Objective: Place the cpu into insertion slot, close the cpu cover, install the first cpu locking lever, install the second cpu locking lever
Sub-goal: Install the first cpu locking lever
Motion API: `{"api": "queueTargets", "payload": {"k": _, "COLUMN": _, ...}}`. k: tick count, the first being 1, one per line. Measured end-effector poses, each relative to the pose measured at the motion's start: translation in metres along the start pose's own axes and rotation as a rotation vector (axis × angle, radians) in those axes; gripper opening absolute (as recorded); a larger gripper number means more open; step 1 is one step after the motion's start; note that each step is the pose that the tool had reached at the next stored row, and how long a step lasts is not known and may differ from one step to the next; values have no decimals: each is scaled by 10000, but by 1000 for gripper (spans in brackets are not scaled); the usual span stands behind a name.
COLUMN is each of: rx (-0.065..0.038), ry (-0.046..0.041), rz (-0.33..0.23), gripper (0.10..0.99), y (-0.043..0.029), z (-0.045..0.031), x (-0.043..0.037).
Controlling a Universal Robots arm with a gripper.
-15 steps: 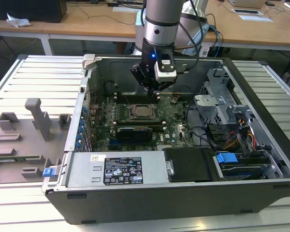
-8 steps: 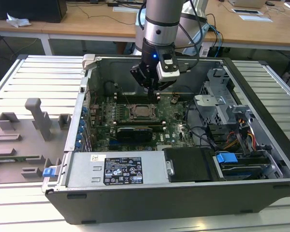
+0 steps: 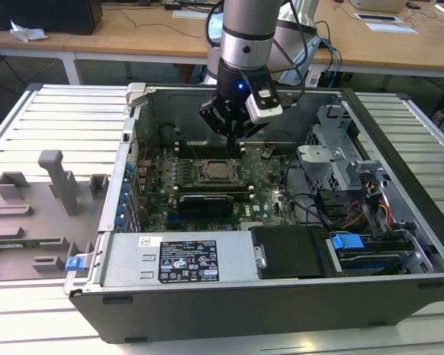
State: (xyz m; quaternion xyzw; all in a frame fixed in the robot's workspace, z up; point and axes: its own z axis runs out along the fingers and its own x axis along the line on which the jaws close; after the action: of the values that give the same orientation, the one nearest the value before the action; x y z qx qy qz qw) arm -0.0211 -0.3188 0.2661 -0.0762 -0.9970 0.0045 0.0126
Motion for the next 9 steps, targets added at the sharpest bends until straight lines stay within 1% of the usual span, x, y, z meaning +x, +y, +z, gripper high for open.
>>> {"api": "queueTargets", "payload": {"k": 4, "rx": 18, "ry": -8, "rz": -748, "gripper": 106, "y": 0, "z": 0, "x": 0}}
{"api": "queueTargets", "payload": {"k": 9, "rx": 29, "ry": -14, "rz": -1221, "gripper": 106, "y": 0, "z": 0, "x": 0}}
